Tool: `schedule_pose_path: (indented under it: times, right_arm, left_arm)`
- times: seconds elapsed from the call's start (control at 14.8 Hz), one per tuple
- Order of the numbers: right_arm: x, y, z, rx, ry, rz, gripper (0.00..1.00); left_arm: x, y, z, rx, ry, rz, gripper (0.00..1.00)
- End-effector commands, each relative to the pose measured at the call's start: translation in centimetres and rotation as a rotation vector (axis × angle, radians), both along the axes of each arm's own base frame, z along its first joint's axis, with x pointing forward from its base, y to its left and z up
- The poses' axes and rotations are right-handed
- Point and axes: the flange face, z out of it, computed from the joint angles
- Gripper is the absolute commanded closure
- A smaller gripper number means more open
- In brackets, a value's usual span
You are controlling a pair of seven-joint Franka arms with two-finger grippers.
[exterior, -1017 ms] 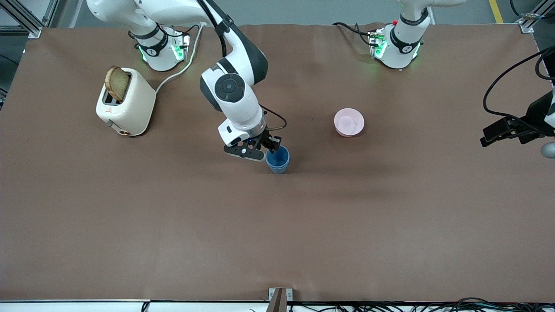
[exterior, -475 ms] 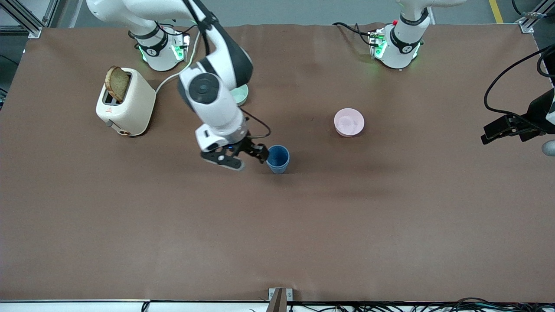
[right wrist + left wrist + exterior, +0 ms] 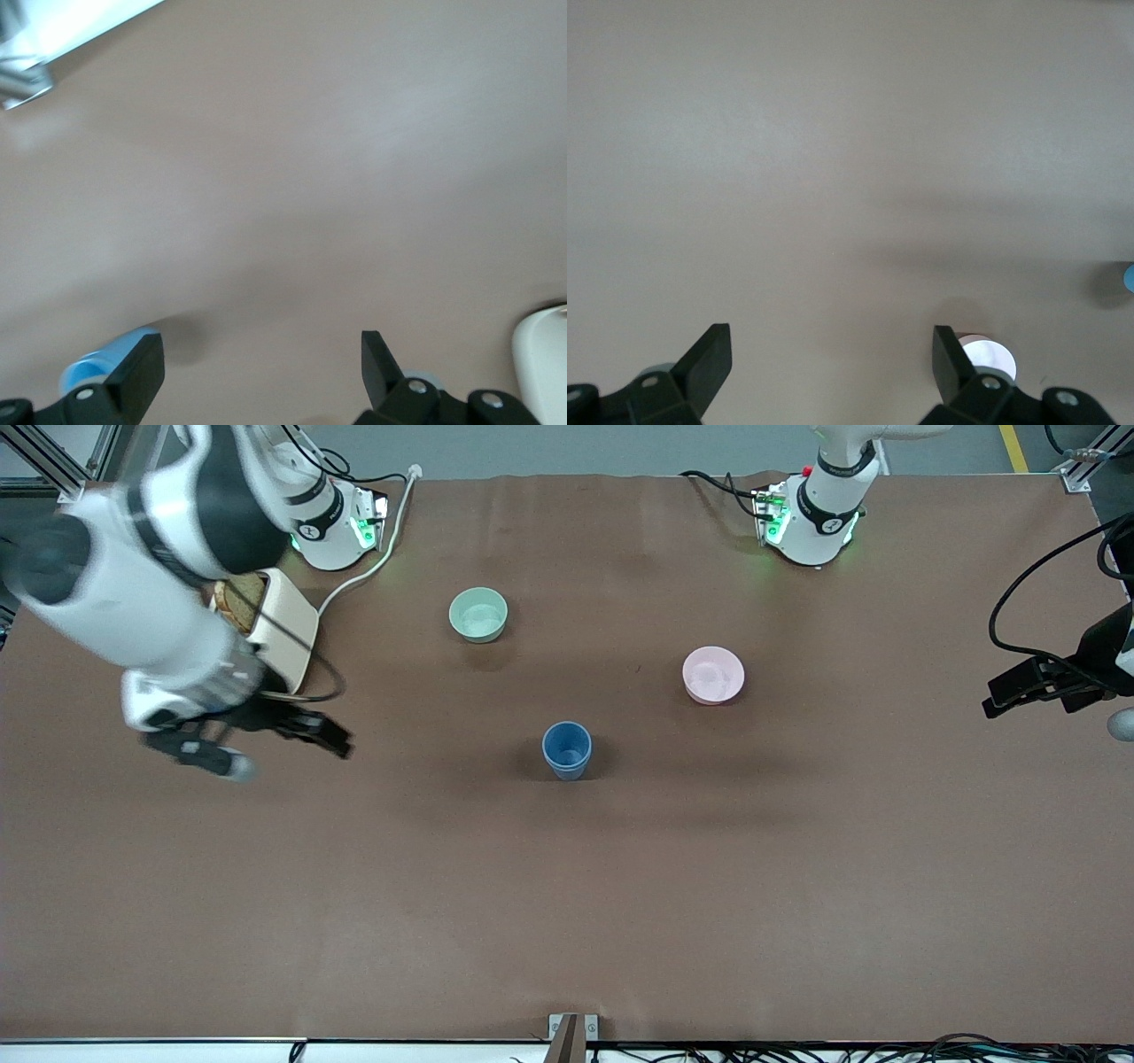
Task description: Stack blue cups with both arms
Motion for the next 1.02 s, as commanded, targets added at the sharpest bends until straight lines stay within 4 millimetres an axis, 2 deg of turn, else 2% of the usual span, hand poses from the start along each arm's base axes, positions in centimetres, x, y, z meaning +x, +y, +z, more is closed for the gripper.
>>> schedule_pose_path:
  times: [0.0,0.07,0.2,0.41,0.61,0.81,0.95]
  right_arm:
    - [-1.0,-4.7,1.4,-0.098,-0.016,0.006,0.01]
    - [-0.9,-6.8,1.8,-0.104,-0.022,0.006,0.0]
    - [-1.2,-12.3,3.0,-0.111,-0.028,0.055,0.0]
    - [-2.7,-18.6,5.2,-0.119,-0.016,0.095,0.0]
    - [-4.8,-20.3,7.9,-0.114,0.009,0.146,0.0]
    - [-7.0,-20.3,9.9,-0.102,0.026,0.149,0.0]
    - [-8.2,-20.2,10.9,-0.097,0.03,0.176,0.0]
  left_arm:
    - [-0.5,-0.3,0.9,0.002,-0.015,-0.016,0.0]
    - [-0.5,-0.5,1.0,0.002,-0.017,-0.02,0.0]
    - [-0.5,-0.9,1.0,0.001,-0.017,-0.027,0.0]
    - [-0.6,-1.5,1.1,0.003,-0.018,-0.036,0.0]
    - [-0.8,-1.4,1.2,0.002,-0.012,-0.035,0.0]
    - [-1.1,-2.5,1.7,-0.004,-0.018,-0.046,0.0]
    - [-1.1,-2.3,1.7,0.001,-0.02,-0.047,0.0]
